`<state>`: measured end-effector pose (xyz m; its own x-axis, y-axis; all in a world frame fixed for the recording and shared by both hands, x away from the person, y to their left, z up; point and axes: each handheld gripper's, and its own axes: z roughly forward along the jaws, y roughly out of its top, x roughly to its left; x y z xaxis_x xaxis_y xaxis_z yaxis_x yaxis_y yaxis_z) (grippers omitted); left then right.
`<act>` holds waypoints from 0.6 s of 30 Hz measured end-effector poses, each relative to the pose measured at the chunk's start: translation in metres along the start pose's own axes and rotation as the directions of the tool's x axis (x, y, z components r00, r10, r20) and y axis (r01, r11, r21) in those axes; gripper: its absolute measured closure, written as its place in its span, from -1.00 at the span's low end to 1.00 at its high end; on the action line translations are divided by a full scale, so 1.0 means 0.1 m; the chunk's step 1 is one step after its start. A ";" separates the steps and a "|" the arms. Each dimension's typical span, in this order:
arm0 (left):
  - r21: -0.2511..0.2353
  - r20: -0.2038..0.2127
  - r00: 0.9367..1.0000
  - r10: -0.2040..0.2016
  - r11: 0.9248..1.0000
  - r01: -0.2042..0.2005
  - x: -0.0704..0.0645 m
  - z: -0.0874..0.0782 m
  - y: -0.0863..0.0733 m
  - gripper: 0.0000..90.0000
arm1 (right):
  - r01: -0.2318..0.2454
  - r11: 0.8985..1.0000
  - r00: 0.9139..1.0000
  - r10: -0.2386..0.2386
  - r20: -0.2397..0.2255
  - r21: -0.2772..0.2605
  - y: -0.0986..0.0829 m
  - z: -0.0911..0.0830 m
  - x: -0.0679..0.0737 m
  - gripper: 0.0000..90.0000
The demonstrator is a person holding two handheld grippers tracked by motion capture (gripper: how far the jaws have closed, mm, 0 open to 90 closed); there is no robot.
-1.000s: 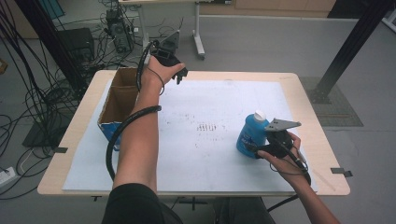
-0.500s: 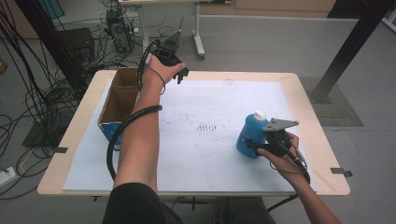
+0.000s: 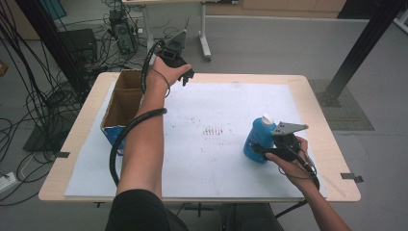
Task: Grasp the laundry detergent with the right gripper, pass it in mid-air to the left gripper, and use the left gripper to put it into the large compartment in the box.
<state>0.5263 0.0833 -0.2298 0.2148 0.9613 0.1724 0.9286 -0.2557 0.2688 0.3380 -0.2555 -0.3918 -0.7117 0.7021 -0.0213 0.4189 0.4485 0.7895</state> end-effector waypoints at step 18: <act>-0.001 -0.002 1.000 0.003 1.000 -0.003 0.01 -0.01 0.00 -0.89 | -0.001 1.000 1.000 0.001 -0.003 0.005 0.00 0.00 0.00 -0.11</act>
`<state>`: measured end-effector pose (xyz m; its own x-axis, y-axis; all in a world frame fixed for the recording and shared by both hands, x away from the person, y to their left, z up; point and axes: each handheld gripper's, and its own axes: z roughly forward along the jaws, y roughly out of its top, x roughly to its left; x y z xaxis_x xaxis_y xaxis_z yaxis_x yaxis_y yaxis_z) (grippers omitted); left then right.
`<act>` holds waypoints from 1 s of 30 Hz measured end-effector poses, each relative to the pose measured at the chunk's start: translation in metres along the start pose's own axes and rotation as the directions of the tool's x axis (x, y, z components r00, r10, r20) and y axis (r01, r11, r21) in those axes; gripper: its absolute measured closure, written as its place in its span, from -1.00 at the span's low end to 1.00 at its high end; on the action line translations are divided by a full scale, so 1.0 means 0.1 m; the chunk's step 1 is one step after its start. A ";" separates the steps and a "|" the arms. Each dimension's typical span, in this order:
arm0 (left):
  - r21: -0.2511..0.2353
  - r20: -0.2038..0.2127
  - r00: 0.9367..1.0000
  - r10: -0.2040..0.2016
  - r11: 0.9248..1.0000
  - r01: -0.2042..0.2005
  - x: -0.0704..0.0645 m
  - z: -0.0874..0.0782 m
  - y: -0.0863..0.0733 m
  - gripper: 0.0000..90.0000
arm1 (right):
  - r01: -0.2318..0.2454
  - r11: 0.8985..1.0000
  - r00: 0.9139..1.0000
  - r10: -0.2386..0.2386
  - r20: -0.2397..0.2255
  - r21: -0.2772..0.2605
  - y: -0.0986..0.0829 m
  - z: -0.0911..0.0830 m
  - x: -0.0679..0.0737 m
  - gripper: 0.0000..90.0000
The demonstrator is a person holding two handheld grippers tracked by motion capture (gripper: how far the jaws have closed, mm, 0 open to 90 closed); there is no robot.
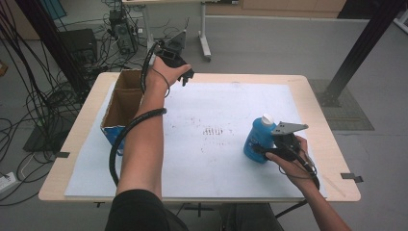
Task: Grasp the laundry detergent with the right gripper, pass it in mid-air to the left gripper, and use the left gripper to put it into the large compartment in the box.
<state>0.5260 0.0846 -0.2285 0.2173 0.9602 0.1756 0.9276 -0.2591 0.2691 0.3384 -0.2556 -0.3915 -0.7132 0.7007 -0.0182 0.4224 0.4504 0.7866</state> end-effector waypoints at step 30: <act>-0.002 -0.005 1.000 0.008 1.000 -0.008 -0.02 -0.04 0.00 -0.89 | 0.008 1.000 1.000 -0.008 -0.008 -0.007 -0.01 0.00 -0.01 -0.11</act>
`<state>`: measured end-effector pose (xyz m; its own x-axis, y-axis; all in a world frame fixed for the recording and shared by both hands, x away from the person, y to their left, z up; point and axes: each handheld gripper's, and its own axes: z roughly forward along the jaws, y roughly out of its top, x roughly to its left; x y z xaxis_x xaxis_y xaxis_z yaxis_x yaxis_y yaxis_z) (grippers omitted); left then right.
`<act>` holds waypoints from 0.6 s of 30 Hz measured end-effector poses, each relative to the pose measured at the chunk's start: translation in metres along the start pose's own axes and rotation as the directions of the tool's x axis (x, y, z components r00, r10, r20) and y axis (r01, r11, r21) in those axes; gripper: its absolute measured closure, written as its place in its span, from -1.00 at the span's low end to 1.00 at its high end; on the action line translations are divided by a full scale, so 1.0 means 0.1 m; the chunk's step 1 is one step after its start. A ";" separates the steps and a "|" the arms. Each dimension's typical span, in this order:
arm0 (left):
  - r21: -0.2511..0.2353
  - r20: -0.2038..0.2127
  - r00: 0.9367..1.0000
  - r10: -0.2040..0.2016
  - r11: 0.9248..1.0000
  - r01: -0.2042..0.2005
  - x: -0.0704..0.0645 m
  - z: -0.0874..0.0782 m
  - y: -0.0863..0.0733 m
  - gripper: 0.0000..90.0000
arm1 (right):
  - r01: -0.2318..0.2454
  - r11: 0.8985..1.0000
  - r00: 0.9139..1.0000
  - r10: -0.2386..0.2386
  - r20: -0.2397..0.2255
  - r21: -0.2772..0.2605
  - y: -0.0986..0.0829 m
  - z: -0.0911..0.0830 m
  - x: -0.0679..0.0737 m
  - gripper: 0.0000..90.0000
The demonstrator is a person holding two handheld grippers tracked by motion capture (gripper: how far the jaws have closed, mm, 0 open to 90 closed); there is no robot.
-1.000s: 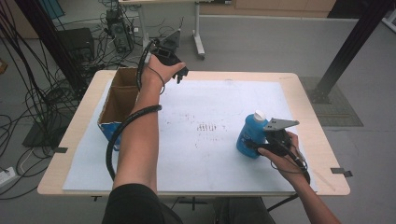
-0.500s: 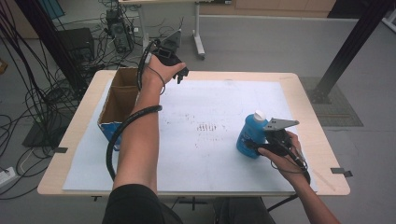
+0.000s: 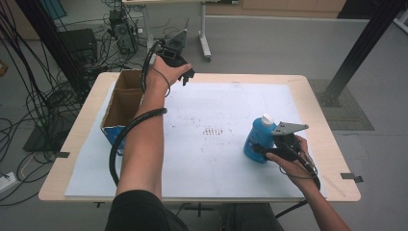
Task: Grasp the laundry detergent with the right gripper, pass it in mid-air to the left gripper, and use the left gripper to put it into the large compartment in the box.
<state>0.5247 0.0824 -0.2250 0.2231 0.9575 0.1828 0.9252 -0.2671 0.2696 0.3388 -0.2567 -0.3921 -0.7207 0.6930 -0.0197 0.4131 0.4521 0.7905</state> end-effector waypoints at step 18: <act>-0.006 -0.010 1.000 0.002 1.000 -0.002 0.01 -0.04 -0.01 -0.89 | -0.005 1.000 1.000 0.005 0.002 0.006 0.01 0.00 0.00 -0.10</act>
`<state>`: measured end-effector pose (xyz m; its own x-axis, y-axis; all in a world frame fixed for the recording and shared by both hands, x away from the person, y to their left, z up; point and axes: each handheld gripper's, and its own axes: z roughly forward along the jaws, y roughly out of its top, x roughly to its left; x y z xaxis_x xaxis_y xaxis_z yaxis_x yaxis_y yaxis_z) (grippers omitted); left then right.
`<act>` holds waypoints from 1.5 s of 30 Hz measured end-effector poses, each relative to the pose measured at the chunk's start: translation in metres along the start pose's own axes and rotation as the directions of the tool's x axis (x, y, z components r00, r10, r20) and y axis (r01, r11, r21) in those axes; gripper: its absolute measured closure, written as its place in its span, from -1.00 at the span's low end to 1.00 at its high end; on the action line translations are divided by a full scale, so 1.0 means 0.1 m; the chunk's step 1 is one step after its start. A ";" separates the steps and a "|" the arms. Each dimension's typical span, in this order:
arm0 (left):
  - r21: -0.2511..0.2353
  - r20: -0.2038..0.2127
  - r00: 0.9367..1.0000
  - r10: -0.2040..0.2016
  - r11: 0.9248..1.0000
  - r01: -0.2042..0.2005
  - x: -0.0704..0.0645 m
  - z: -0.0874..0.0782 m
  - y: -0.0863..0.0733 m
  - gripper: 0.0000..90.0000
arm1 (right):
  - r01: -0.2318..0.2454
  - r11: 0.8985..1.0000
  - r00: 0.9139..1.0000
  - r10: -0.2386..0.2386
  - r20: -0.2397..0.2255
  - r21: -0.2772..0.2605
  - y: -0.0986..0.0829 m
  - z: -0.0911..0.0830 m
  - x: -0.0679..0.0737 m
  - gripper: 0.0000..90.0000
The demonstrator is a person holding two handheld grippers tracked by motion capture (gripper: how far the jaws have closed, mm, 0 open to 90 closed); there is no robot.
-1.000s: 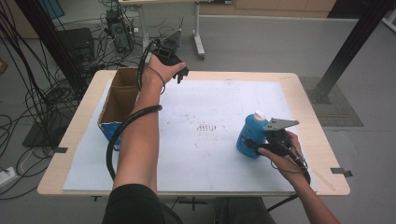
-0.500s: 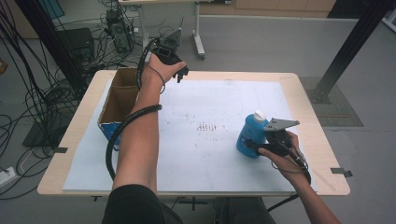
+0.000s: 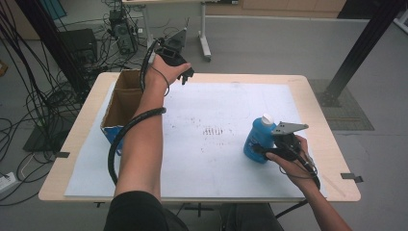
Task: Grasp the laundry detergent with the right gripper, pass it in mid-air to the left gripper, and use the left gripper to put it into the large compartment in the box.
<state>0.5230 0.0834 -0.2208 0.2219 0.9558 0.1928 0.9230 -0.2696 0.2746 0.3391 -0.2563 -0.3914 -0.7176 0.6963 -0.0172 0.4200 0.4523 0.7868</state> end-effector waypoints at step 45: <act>-0.019 0.013 1.000 0.003 1.000 -0.003 0.09 -0.11 -0.05 -0.89 | -0.012 1.000 1.000 0.012 0.006 0.006 0.01 0.00 0.01 -0.06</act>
<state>0.5167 0.0924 -0.2104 0.2286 0.9565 0.1813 0.9163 -0.2743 0.2918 0.3388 -0.2556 -0.3907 -0.7089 0.7052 -0.0112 0.4323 0.4471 0.7831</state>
